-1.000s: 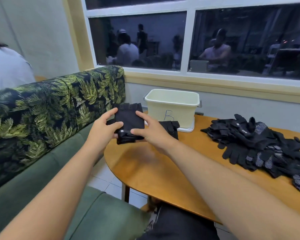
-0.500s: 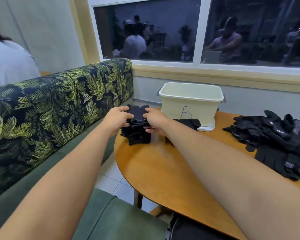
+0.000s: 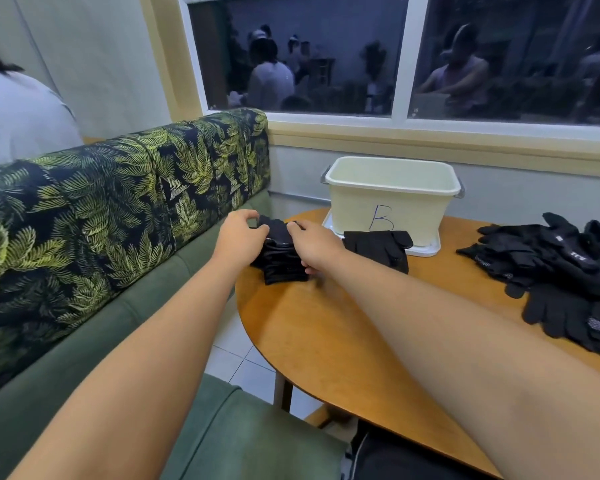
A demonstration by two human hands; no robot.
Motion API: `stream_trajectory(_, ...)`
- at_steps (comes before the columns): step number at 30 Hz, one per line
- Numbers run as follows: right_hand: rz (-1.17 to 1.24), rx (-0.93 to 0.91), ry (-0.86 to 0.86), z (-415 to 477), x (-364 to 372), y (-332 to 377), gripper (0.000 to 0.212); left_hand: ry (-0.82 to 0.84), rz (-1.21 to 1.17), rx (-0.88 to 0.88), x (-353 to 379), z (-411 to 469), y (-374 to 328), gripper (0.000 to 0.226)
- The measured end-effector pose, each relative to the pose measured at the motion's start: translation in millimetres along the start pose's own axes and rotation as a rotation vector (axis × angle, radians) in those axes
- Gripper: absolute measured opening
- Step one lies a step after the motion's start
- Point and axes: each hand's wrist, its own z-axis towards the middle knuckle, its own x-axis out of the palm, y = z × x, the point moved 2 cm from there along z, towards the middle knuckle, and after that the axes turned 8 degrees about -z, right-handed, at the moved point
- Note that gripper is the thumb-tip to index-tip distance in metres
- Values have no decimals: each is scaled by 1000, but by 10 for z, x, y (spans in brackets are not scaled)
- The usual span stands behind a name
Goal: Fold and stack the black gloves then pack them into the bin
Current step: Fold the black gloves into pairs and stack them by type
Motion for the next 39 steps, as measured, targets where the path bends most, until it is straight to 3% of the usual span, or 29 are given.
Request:
stream_trajectory(4, -154, -91, -106, -177, -212, 8, 46, -75, 47, 131, -64, -79, -79, 37)
stream_trajectory(8, -89, -135, -164, -579, -597, -97, 47, -77, 55, 271, 17, -326, -371, 37)
stream_trajectory(14, 68, -136, -241, -1219, -1144, -624, 47, 25, -42, 438, 650, -876, -1010, 32)
stream_trajectory(20, 68, -79, -337, -1833, -1624, -1554, 45, 202, -143, 535, 1616, -1561, -1525, 30)
stream_trajectory(26, -109, 7, -521, -2207, -2114, -2534, 43, 364, -179, 526, 2577, -1958, -1846, 29)
stream_trajectory(31, -500, 144, -586, -2356, -2391, -3153, 41, 418, -185, 427, 3173, -2131, -2019, 34)
stream_trajectory(39, -802, 266, -644, -2169, -2504, -3462, 38, 456, -216, 331, 3593, -2192, -2036, 30)
